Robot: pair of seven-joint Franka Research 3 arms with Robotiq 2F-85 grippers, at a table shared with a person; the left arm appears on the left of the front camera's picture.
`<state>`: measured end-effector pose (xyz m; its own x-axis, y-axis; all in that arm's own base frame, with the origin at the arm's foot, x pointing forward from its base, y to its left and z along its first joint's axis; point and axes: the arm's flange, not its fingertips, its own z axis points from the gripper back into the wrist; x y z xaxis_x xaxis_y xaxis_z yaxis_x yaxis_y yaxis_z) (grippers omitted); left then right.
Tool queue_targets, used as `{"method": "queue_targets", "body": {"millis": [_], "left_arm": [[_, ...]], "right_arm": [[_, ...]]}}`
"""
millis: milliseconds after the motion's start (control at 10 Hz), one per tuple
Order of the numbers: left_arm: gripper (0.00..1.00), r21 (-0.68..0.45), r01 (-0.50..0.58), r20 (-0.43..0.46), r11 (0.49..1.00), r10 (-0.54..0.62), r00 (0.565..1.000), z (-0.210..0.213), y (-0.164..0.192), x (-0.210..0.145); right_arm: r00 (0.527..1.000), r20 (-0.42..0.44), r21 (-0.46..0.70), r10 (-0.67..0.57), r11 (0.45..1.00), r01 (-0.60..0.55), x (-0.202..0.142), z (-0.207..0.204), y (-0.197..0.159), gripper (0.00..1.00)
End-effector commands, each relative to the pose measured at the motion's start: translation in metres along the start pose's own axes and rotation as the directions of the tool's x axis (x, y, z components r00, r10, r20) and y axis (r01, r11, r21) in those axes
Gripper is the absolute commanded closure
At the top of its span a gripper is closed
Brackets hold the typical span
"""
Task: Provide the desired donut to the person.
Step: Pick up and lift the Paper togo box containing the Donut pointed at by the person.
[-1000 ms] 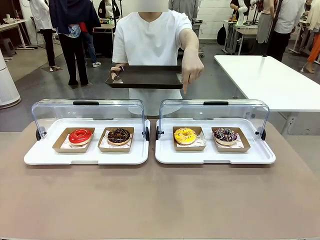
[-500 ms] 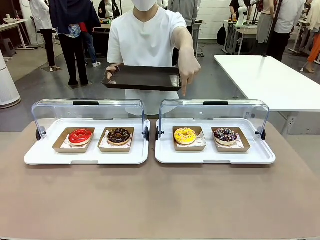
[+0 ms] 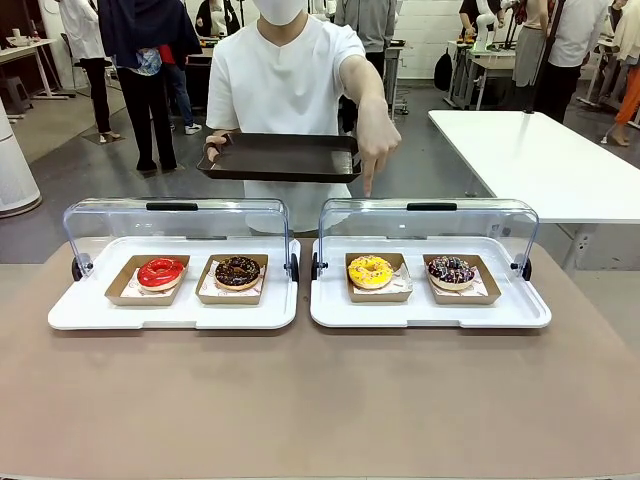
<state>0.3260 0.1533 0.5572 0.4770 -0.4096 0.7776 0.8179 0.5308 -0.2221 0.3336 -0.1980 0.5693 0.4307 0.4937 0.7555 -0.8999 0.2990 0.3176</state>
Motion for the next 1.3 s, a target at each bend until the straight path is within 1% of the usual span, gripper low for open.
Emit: {"method": "queue_targets", "body": {"millis": [0, 1200], "left_arm": [[0.0, -0.005, 0.006, 0.015, 1.0, -0.006, 1.0, 0.0009, 0.0006, 0.0015], [0.0, -0.005, 0.006, 0.015, 1.0, -0.006, 1.0, 0.0009, 0.0006, 0.0015]], "right_arm": [[1.0, 0.005, 0.003, 0.003, 1.0, -0.003, -0.0002, -0.0005, -0.0013, 0.0], [1.0, 0.005, 0.003, 0.003, 1.0, -0.003, -0.0002, -0.0005, -0.0013, 0.0]]}}
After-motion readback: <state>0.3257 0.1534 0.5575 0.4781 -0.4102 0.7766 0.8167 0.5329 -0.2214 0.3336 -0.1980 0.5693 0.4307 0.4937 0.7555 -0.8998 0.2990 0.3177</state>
